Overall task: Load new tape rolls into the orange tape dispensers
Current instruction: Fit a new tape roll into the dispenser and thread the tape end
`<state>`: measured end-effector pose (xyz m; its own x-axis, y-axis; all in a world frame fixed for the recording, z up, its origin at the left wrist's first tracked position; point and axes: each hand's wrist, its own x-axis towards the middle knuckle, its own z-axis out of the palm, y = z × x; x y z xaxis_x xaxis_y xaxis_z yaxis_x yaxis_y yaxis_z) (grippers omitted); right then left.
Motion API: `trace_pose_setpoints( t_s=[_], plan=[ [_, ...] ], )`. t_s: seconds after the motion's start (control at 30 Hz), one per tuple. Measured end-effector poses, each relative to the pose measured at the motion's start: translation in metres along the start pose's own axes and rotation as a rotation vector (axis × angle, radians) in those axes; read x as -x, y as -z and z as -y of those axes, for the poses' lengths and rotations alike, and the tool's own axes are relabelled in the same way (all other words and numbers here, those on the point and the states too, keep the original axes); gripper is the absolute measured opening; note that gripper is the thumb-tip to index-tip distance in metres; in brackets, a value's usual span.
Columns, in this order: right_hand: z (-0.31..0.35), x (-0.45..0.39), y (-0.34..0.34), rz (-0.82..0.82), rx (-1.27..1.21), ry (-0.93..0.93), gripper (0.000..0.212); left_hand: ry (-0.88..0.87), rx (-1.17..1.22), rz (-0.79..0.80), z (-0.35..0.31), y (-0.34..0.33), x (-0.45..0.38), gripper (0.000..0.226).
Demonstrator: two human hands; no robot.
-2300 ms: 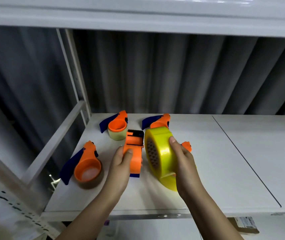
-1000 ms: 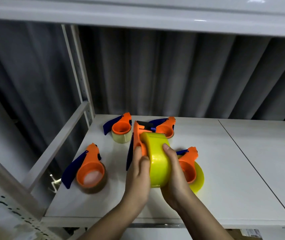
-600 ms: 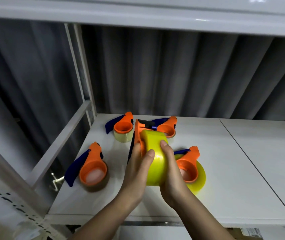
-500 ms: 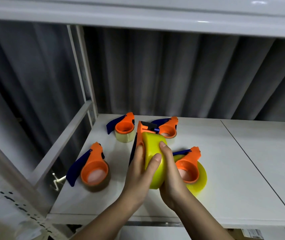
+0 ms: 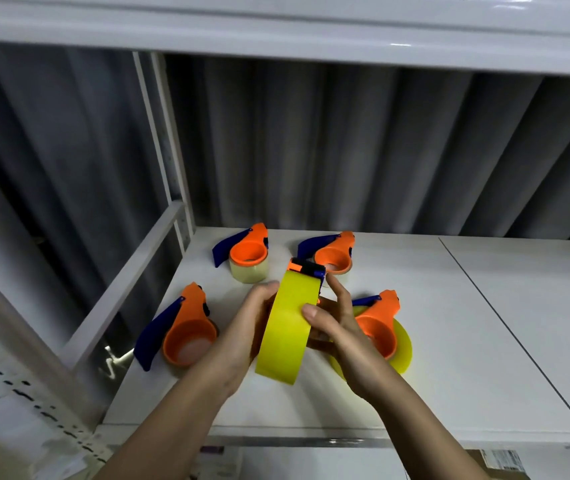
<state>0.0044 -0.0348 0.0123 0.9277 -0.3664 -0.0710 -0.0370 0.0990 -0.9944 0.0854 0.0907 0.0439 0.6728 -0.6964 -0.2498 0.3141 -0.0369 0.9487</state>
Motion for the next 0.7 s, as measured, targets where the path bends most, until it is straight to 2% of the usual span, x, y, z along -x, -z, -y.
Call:
trace_pose_setpoints(
  t_s=[0.1, 0.27, 0.43, 0.5, 0.7],
  plan=[
    [-0.007, -0.002, -0.005, -0.017, 0.013, 0.01, 0.102, 0.082, -0.017, -0.019, -0.006, 0.001, -0.007, 0.04],
    [-0.008, 0.001, -0.013, -0.058, 0.072, 0.052, 0.097, 0.098, 0.058, -0.096, -0.001, -0.001, -0.009, 0.047],
    [-0.006, 0.0, -0.017, -0.082, 0.1, 0.049, 0.107, 0.025, 0.1, -0.117, 0.01, -0.001, -0.006, 0.051],
    [-0.003, -0.002, -0.014, -0.07, 0.067, 0.018, 0.104, -0.009, 0.088, -0.071, 0.01, -0.003, -0.004, 0.063],
    [0.003, -0.003, 0.002, 0.026, -0.039, -0.194, 0.088, -0.275, -0.077, -0.001, 0.027, 0.001, -0.004, 0.056]
  ],
)
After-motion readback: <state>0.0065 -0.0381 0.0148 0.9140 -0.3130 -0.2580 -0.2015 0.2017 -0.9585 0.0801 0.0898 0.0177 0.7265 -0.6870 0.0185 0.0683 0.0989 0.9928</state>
